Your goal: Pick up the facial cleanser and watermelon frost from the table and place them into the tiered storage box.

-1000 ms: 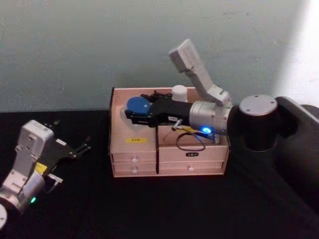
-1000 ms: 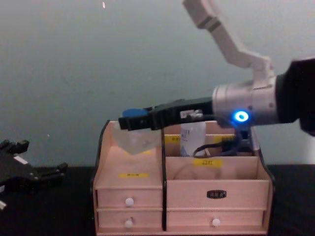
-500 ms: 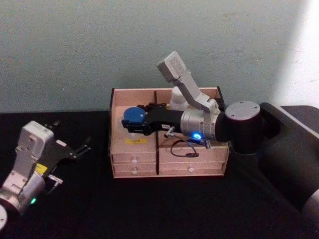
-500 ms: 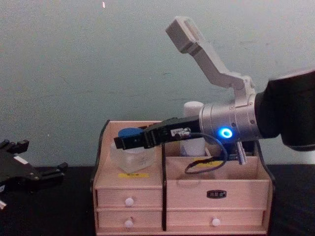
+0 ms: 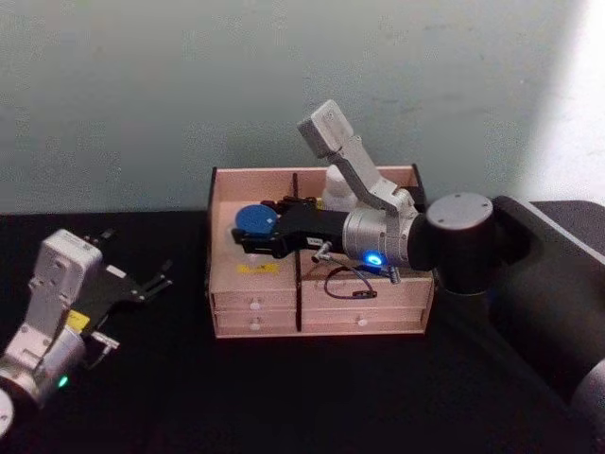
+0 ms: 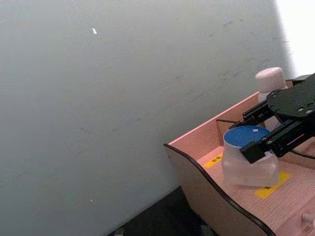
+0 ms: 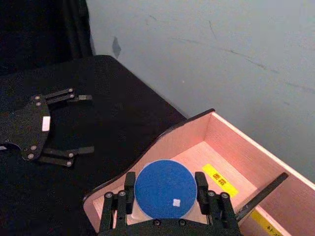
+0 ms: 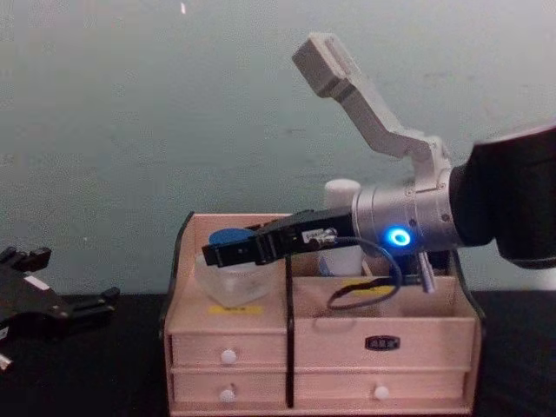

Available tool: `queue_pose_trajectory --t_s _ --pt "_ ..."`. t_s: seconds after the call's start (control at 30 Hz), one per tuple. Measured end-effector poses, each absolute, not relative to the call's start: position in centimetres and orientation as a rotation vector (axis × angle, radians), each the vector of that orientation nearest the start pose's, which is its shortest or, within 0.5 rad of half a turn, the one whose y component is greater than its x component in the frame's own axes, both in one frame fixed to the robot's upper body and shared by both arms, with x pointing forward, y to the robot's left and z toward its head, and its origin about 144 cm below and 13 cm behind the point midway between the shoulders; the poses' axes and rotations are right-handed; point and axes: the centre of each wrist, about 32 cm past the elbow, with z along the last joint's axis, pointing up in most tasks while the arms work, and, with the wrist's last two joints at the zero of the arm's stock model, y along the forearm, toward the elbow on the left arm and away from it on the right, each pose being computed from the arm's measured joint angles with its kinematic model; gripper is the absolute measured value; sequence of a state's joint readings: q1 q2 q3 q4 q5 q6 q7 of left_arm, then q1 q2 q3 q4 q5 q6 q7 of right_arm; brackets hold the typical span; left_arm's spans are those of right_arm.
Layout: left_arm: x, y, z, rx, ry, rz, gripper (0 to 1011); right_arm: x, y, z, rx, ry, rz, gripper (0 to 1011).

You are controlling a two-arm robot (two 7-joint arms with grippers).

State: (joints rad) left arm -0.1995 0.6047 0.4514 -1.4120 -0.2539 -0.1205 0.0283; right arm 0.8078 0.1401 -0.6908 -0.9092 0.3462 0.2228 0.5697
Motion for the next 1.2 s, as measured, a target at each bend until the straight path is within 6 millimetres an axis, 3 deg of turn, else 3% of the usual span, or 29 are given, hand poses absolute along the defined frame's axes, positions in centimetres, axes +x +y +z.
queue_pose_trajectory --t_s 0.37,0.83,1.2 --pt "48.9 31.0 114.0 0.304 -0.285 1.248 1001 63.6 -13.6 122.9 -0.332 0.050 -0.592 1003" --pt "48.9 31.0 114.0 0.305 -0.285 1.248 1001 63.4 -13.8 123.0 -0.313 0.052 -0.588 1000" --pt "48.9 31.0 114.0 0.304 -0.285 1.248 1001 61.3 -15.9 125.3 -0.202 0.032 -0.573 1000"
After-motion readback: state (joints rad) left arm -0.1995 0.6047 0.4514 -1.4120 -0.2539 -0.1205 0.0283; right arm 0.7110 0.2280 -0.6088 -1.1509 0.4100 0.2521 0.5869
